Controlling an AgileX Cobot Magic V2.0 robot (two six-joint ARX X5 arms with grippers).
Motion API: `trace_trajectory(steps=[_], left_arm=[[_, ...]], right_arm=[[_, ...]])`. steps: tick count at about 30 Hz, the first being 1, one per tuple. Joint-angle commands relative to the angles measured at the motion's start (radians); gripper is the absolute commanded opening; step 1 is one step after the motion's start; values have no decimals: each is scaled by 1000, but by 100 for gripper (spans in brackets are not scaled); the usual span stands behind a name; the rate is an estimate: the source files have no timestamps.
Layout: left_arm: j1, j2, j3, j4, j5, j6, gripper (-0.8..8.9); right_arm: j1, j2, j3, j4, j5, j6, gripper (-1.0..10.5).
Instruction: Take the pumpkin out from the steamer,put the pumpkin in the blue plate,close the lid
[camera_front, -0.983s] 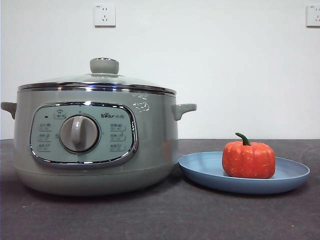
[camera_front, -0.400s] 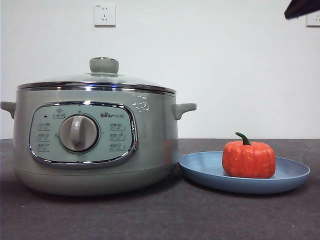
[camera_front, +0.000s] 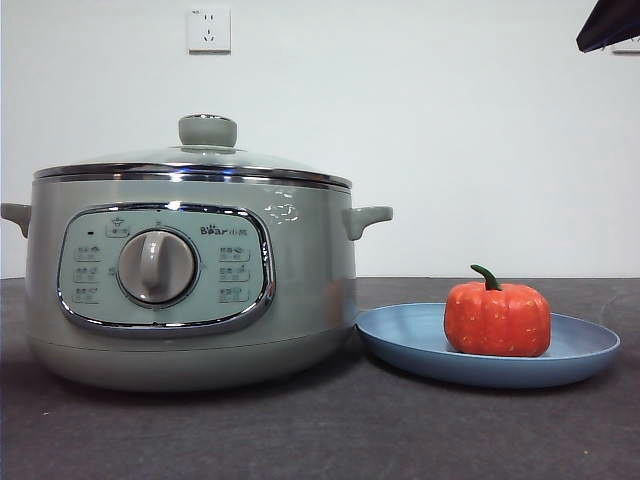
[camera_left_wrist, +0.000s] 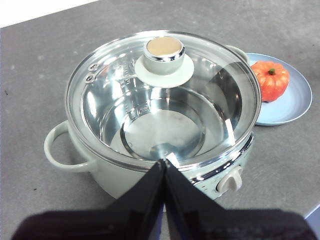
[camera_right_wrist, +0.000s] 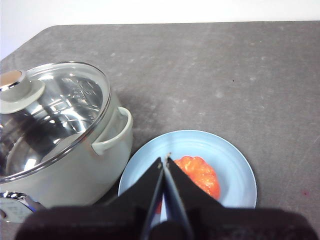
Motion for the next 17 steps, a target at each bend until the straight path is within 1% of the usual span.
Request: trace_trajectory(steps=[1,3,8,11,17], left_arm=[[-6,0,-6,5,2,-6,-2],[-9,-8,-6,3,1,-7,-2],[57,-110,-6,-16,13,6,-2],[156,-200,-21,8,58,5,-2],[384,-385,-164,149,58,6,-2]], right_arm=[[0,-2,-5,3,3,9,1],[0,-2,-5,3,3,9,1],[0,-2,-5,3,3,9,1],[0,-2,-5,2,3,9,1],[0,-2,-5,2,3,9,1]])
